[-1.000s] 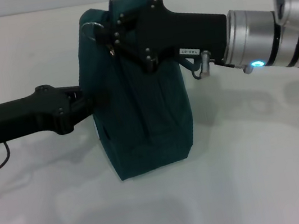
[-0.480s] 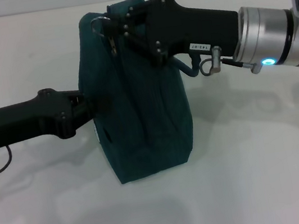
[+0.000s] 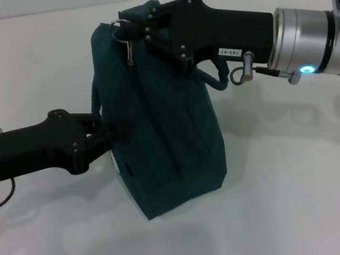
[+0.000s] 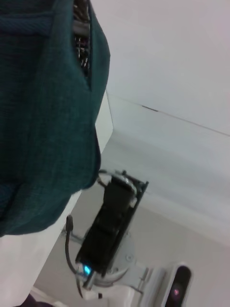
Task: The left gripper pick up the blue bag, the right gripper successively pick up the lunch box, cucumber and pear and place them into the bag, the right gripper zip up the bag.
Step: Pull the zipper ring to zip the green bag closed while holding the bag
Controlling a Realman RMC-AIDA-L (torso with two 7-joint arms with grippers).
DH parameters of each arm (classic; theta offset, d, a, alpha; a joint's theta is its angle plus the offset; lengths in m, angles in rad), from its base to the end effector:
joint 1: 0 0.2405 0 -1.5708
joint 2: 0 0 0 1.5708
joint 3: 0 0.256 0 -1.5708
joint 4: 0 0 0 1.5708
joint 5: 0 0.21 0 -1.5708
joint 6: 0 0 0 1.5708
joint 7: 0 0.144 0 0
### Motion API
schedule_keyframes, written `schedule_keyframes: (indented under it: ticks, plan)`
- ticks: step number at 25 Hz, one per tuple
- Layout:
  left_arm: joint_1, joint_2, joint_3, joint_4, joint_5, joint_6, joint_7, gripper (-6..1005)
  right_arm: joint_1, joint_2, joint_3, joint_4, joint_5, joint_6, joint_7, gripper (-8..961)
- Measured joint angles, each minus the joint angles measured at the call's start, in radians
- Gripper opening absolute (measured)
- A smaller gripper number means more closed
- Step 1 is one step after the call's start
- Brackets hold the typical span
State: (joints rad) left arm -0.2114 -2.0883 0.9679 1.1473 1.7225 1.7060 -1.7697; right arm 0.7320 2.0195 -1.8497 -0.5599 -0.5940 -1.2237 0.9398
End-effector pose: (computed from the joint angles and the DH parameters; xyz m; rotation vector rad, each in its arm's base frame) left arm -0.2445 0.2732 0.0457 -2.7324 -0.7805 -0.8150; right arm 0.0990 0.3616 -0.0632 -2.6412 0.0421 1.2615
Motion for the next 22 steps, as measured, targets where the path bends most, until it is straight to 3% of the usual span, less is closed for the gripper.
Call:
schedule_keyframes:
  ticks: [22]
  plan:
    - [0.011,0.002,0.013,-0.021,-0.006,0.071,0.15,57,0.015,-0.001,0.04,0.029,-0.002,0.008,0.046,7]
